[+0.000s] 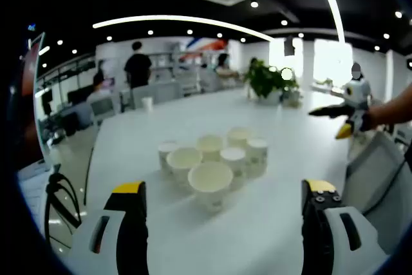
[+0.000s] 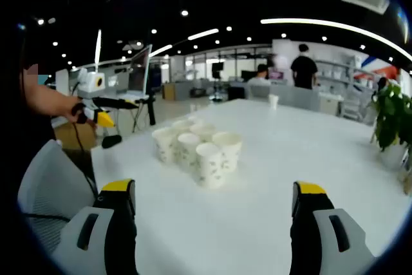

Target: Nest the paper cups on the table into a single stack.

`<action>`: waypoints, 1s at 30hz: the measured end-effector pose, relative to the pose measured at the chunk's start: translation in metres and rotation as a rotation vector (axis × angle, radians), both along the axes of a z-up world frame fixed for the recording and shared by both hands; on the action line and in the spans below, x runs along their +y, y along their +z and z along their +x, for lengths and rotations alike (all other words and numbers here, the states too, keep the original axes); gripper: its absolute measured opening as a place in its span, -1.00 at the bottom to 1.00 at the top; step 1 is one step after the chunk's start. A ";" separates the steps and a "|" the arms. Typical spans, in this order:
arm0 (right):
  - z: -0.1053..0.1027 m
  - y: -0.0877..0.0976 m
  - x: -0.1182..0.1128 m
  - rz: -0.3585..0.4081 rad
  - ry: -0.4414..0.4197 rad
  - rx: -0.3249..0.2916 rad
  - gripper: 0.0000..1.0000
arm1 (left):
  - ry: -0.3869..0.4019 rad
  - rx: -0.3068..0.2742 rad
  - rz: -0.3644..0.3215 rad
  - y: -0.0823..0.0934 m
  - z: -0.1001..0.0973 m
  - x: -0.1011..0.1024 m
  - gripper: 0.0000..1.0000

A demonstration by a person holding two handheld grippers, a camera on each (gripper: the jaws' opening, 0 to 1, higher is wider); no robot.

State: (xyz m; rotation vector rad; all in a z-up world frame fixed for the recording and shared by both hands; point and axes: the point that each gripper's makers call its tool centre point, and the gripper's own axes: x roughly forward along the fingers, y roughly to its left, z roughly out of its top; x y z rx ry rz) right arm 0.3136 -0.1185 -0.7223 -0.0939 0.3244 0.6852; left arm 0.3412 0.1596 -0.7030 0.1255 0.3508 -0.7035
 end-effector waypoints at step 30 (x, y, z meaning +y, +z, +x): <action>0.004 0.004 0.003 0.006 -0.004 -0.026 1.00 | 0.010 -0.004 0.006 -0.006 0.004 -0.001 0.97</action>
